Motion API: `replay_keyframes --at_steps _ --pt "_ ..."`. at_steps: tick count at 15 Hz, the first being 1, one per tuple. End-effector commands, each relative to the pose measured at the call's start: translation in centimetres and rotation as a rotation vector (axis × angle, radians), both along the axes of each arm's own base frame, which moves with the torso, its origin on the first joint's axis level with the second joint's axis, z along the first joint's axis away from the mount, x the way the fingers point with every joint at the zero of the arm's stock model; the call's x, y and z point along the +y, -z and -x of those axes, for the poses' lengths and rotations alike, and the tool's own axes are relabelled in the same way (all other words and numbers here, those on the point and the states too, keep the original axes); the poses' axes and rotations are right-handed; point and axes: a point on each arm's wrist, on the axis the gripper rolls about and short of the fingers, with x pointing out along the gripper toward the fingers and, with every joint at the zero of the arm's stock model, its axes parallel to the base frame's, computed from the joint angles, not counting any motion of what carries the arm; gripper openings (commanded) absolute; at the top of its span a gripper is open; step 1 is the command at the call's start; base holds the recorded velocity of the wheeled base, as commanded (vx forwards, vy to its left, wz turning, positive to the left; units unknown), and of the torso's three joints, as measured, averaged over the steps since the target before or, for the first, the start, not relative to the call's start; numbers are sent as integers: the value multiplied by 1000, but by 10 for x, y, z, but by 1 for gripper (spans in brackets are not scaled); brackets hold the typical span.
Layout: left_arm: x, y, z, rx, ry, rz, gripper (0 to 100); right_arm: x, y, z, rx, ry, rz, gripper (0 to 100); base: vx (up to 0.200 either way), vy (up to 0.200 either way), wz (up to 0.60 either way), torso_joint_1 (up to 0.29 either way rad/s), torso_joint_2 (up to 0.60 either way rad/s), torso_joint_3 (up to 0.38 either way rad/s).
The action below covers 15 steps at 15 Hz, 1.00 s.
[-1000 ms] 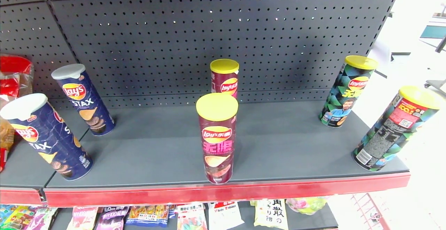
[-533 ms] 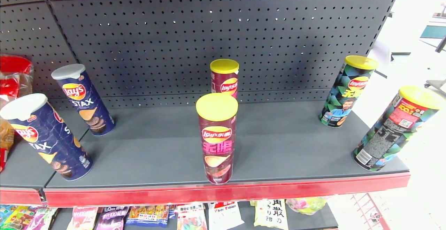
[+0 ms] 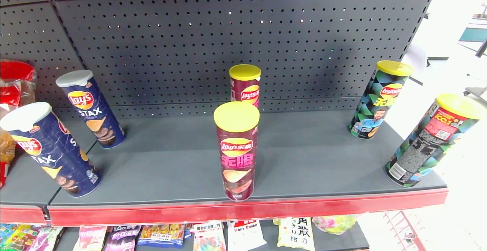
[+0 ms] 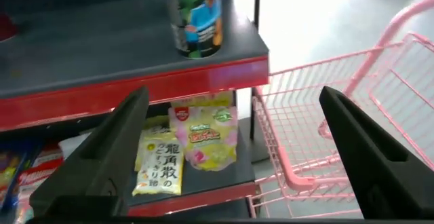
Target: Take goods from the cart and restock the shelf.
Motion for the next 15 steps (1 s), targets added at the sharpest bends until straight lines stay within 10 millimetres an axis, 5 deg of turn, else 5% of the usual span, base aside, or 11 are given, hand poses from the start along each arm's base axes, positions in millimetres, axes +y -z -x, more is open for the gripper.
replay_keyframes --at_steps 1,6,15 --pt "0 1 0 8 5 -1 100 0 1 0 7 -22 14 100 0 0 0 0 0 0" --pt "2 2 4 -30 141 5 100 3 7 -3 15 -133 53 100 0 0 0 0 0 0" --pt "2 3 8 -84 107 7 100 3 7 -3 15 -131 53 100 0 0 0 0 0 0"
